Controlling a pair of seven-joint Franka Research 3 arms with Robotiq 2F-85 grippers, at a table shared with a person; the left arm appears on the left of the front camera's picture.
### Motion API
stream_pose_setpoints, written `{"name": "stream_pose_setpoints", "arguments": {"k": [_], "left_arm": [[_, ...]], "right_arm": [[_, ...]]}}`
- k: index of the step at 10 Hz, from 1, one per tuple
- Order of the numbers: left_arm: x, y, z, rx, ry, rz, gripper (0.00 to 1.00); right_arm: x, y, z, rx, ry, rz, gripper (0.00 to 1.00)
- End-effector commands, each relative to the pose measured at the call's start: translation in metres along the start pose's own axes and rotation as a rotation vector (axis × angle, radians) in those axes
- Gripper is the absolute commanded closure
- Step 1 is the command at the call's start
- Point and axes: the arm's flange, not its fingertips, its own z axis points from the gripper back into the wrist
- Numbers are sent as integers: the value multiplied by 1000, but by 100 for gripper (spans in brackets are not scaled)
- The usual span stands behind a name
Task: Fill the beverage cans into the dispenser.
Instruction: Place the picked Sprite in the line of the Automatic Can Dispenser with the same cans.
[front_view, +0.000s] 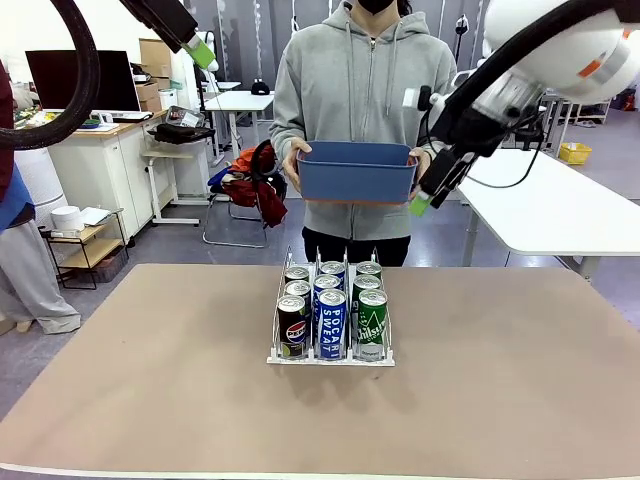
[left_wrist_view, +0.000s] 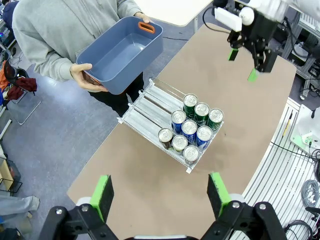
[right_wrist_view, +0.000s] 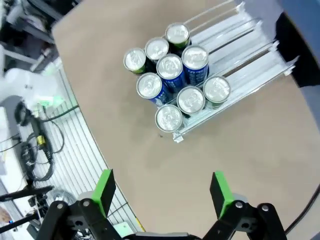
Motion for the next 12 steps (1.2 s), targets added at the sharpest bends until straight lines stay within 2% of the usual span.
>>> {"name": "stream_pose_setpoints", "arguments": {"k": [1, 4, 5, 7, 9, 12], "left_arm": [[-2, 0, 1, -12, -3, 0, 0], [-2, 0, 1, -12, -3, 0, 0], [-2, 0, 1, -12, -3, 0, 0], [-2, 0, 1, -12, -3, 0, 0], [-2, 0, 1, -12, -3, 0, 0], [-2, 0, 1, -12, -3, 0, 0]], "right_arm": [[9, -15, 32, -39, -60, 5, 0], [11, -19, 93, -165, -236, -1, 0], [14, -15, 111, -215, -262, -4, 0], [20, -4, 144, -283, -286, 10, 0], [24, 6, 177, -291, -280, 16, 0], [29, 14, 200, -307, -274, -9, 0]]}}
